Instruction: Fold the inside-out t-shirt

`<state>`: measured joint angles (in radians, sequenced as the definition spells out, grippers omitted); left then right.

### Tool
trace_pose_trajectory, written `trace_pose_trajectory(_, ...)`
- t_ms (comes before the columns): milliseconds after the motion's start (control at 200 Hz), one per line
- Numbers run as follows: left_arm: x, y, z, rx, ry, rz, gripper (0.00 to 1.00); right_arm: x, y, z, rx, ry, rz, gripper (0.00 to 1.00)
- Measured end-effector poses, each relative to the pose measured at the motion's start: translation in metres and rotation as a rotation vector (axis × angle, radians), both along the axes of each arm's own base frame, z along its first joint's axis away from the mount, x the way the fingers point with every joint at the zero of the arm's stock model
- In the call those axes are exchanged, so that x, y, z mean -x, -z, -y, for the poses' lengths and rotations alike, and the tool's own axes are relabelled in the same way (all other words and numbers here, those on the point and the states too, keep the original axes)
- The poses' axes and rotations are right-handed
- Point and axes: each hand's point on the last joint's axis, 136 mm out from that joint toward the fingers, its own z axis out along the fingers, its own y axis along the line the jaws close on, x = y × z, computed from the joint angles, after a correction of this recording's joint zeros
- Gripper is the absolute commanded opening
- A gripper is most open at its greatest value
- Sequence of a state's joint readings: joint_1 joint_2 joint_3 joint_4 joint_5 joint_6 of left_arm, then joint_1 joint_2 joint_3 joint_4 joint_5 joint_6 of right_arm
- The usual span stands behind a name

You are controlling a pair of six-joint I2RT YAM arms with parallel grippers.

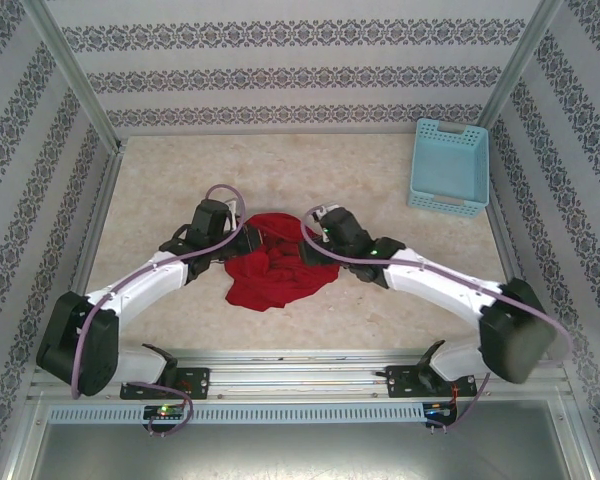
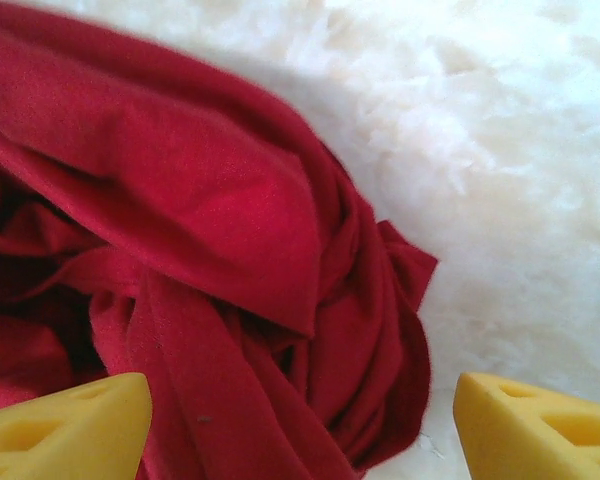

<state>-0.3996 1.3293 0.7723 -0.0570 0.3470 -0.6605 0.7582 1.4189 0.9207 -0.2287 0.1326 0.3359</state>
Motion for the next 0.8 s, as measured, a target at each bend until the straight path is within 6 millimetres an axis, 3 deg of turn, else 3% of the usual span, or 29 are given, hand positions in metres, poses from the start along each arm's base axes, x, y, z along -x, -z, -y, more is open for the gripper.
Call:
trace_pose_trajectory(90,0.002,-0.004,0.002,0.014,0.008,0.005,0.00,0.002,0.023,-0.010,0.041,-0.029,-0.062,0.68)
trace_pose_trajectory(145,0.003,-0.005,0.002,0.019,0.013,0.007,0.00,0.001,0.032,-0.014,0.062,-0.044,-0.084,0.50)
trace_pose_trajectory(205,0.003,-0.006,0.002,0.020,0.013,0.010,0.00,-0.002,0.036,-0.020,0.074,-0.054,-0.099,0.20)
trace_pose_trajectory(295,0.002,-0.008,0.000,0.011,0.002,0.016,0.00,-0.004,0.033,-0.024,0.073,-0.059,-0.096,0.00)
trace_pose_trajectory(395,-0.001,-0.009,-0.010,-0.030,-0.030,0.010,0.00,0.000,0.016,-0.023,0.046,-0.079,-0.061,0.00)
trace_pose_trajectory(535,-0.022,-0.012,-0.050,-0.066,-0.147,-0.009,0.00,0.027,-0.041,-0.010,-0.122,-0.126,0.057,0.00)
trace_pose_trajectory(649,-0.035,0.001,-0.082,-0.088,-0.234,-0.062,0.00,0.042,-0.078,0.011,-0.324,-0.115,0.150,0.00)
trace_pose_trajectory(719,-0.035,0.014,-0.090,-0.099,-0.254,-0.104,0.00,0.046,-0.074,0.025,-0.396,-0.082,0.167,0.00)
trace_pose_trajectory(799,-0.034,0.022,-0.087,-0.095,-0.240,-0.133,0.00,0.053,-0.041,0.039,-0.404,-0.028,0.123,0.04)
